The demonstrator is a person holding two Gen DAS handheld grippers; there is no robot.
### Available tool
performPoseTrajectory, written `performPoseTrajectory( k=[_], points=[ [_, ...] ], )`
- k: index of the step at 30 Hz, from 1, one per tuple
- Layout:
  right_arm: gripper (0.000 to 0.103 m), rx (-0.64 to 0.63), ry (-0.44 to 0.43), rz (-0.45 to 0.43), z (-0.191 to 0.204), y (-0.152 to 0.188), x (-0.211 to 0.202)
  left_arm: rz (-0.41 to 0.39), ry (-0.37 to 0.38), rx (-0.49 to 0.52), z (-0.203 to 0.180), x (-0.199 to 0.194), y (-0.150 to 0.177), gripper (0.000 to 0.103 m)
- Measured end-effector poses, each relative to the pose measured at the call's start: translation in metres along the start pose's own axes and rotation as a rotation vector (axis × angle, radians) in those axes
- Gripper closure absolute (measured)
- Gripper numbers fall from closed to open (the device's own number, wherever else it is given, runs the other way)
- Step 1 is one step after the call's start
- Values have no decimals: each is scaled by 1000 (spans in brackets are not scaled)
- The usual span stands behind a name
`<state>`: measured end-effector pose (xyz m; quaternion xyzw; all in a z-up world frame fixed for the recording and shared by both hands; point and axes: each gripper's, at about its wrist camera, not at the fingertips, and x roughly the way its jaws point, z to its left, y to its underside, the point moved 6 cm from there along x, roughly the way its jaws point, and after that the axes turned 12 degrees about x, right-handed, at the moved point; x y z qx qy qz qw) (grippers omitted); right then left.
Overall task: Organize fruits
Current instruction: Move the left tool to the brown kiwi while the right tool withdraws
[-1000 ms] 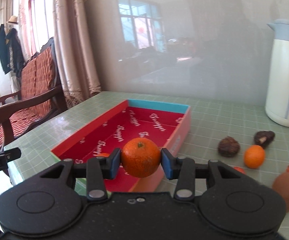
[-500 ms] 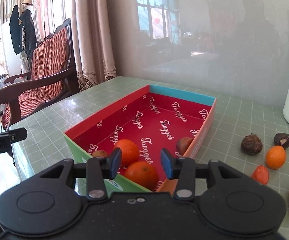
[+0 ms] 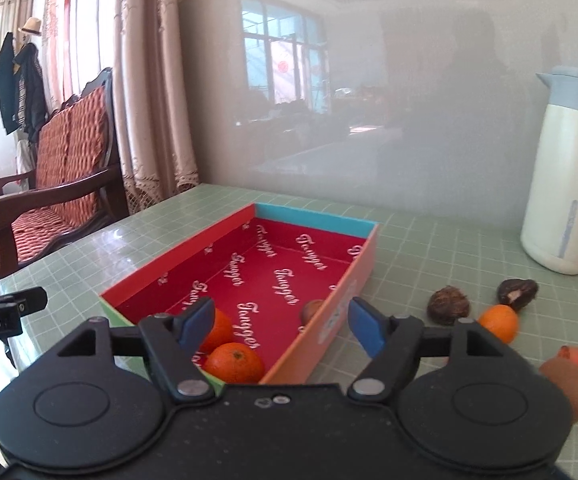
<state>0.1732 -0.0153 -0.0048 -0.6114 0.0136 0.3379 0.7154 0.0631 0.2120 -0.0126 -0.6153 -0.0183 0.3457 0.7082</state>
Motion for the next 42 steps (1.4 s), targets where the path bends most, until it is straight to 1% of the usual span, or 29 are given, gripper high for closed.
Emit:
performPoseTrajectory(
  k=[3, 8, 13, 18, 21, 25, 27, 30, 34, 40, 42],
  points=[
    [17, 20, 36, -23, -14, -3, -9, -21, 28, 18, -15, -6, -5, 4],
    [16, 67, 107, -58, -47, -4, -29, -72, 99, 73, -51, -19, -15, 4],
    [15, 119, 204, -87, -88, -5, -51, -131, 187, 145, -95, -36, -24, 4],
    [15, 191, 299, -102, -132, -1, -73, -193, 290, 226, -142, -57, -29, 4],
    [14, 237, 346, -108, -154, 2, -84, -215, 351, 260, -168, -67, -31, 4],
    [14, 283, 385, -120, -176, 6, -101, -218, 424, 300, -200, -75, -33, 4],
    [9, 287, 403, -129, -184, 8, -109, -211, 458, 330, -218, -77, -33, 4],
    [8, 289, 436, -147, -196, 11, -122, -200, 492, 377, -243, -78, -33, 4],
    [8, 315, 477, -161, -213, 17, -139, -172, 533, 415, -270, -73, -32, 4],
    [8, 364, 518, -177, -236, 24, -159, -137, 584, 425, -300, -62, -34, 4],
    [7, 373, 529, -181, -241, 26, -164, -132, 625, 403, -307, -64, -35, 5]
  ],
)
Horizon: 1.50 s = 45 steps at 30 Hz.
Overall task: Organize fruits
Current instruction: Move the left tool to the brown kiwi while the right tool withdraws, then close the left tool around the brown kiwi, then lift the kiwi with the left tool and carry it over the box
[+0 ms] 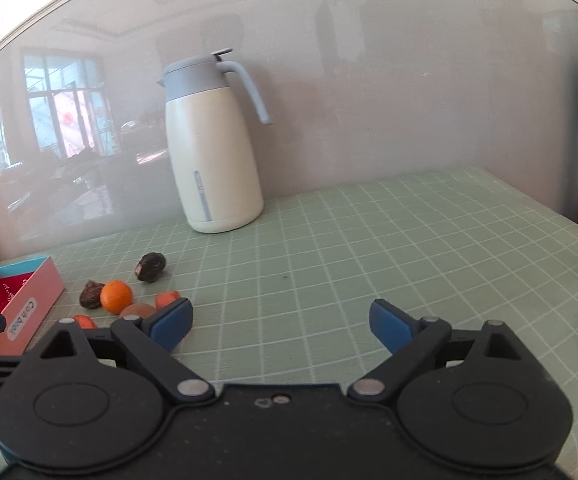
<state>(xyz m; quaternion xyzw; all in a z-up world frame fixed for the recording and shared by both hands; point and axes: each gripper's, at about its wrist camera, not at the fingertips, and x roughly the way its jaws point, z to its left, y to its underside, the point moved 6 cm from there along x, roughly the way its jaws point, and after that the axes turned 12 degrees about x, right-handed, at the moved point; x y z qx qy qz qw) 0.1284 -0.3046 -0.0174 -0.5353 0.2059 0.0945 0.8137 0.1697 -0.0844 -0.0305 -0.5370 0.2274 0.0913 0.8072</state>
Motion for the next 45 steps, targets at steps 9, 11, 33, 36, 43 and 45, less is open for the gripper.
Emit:
performPoseTrajectory(
  k=[9, 11, 33, 36, 43, 45],
  points=[
    [6, 23, 48, -15, -18, -5, -1, -19, 67, 41, -40, 8, -14, 5],
    [5, 19, 72, -19, -21, -5, -2, -19, 78, 44, -46, 10, -17, 5],
    [1, 84, 137, -63, -52, -14, -12, 90, 102, -7, -84, 57, -23, 22],
    [1, 82, 136, -62, -51, -14, -11, 89, 76, -8, -81, 58, -23, 35],
    [1, 72, 129, -58, -47, -13, -12, 97, 65, -38, -73, 61, -21, 51],
    [1, 74, 128, -54, -47, -12, -12, 89, 57, -26, -75, 60, -20, 51]
  ],
)
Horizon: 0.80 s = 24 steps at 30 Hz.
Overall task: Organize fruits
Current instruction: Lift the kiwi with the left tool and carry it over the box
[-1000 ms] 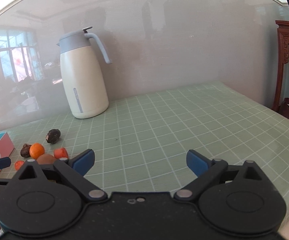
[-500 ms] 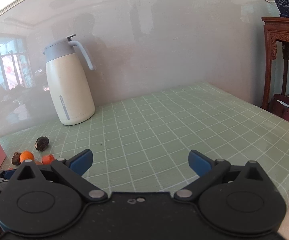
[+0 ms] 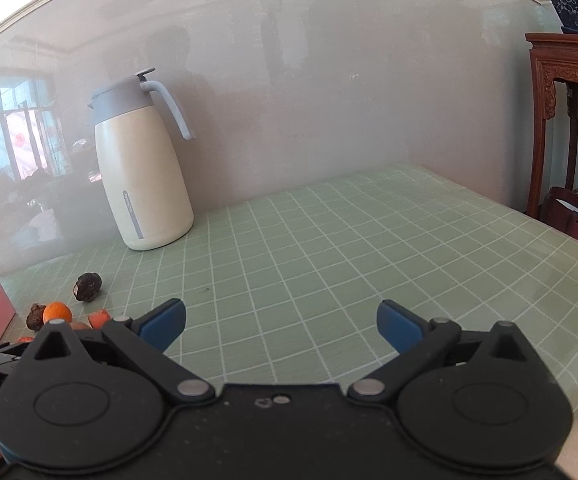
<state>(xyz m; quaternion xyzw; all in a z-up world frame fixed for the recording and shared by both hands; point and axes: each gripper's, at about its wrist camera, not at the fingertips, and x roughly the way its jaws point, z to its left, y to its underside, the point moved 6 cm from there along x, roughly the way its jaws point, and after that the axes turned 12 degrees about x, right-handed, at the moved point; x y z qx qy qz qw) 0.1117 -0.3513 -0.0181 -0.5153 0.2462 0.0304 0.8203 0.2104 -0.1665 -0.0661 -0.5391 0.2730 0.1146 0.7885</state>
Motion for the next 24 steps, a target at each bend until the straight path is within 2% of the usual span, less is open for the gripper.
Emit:
performPoseTrajectory(
  k=[12, 15, 24],
  points=[
    [1, -28, 30, 6, 4, 2, 3, 4, -2, -6, 0, 0, 1, 51],
    [1, -29, 32, 13, 6, 3, 6, 36, 23, -35, 4, 6, 3, 51],
    [1, -35, 20, 15, 8, 3, 6, 32, 24, -76, 10, 4, 7, 52]
  ],
)
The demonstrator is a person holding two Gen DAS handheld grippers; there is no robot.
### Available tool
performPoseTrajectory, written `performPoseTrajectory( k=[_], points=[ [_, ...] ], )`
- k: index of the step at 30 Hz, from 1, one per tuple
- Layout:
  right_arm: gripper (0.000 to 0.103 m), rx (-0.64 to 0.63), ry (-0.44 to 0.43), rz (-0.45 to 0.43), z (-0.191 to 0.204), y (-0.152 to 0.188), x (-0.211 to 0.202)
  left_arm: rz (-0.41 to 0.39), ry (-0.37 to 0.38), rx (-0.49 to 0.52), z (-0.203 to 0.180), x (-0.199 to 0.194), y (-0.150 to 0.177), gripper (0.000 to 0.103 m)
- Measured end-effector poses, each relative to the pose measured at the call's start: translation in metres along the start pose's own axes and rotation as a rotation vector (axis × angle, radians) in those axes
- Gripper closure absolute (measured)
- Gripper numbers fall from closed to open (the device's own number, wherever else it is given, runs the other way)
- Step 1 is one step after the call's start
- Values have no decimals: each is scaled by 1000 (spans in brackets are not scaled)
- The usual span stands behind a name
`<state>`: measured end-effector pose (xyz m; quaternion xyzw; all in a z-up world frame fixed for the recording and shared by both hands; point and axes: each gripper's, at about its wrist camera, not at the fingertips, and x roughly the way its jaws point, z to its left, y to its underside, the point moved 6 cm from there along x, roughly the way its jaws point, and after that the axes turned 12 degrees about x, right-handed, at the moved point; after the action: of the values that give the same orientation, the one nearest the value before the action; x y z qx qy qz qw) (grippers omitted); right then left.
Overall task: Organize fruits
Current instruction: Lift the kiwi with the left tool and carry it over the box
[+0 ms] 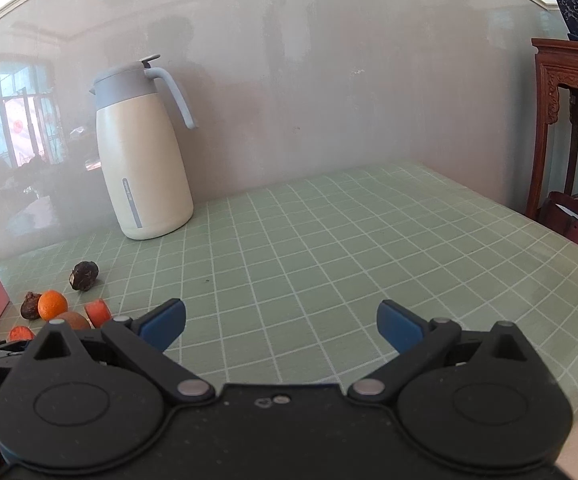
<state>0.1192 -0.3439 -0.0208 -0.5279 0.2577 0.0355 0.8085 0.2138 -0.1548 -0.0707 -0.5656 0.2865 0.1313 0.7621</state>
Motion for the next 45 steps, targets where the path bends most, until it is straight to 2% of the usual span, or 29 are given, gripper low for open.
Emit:
performPoseTrajectory(
  k=[8, 13, 17, 25, 34, 45],
  points=[
    [1, -3, -3, 1, 0, 0, 0, -32, -7, -12, 4, -8, 1, 52],
    [1, -15, -15, -1, 7, 0, -2, -82, -31, 3, 14, -24, -4, 52],
    [1, -39, -26, -2, 17, 2, -2, -124, -57, 16, 28, -39, -10, 52],
    [1, -93, -60, 9, 48, 10, 0, -157, -101, -9, 67, -66, -4, 52],
    [1, -161, -137, 34, 102, 27, 3, -181, -239, -67, 140, -96, 10, 52],
    [1, -256, -224, 66, 166, 55, 4, -108, -406, -170, 226, -103, 49, 52]
  ],
)
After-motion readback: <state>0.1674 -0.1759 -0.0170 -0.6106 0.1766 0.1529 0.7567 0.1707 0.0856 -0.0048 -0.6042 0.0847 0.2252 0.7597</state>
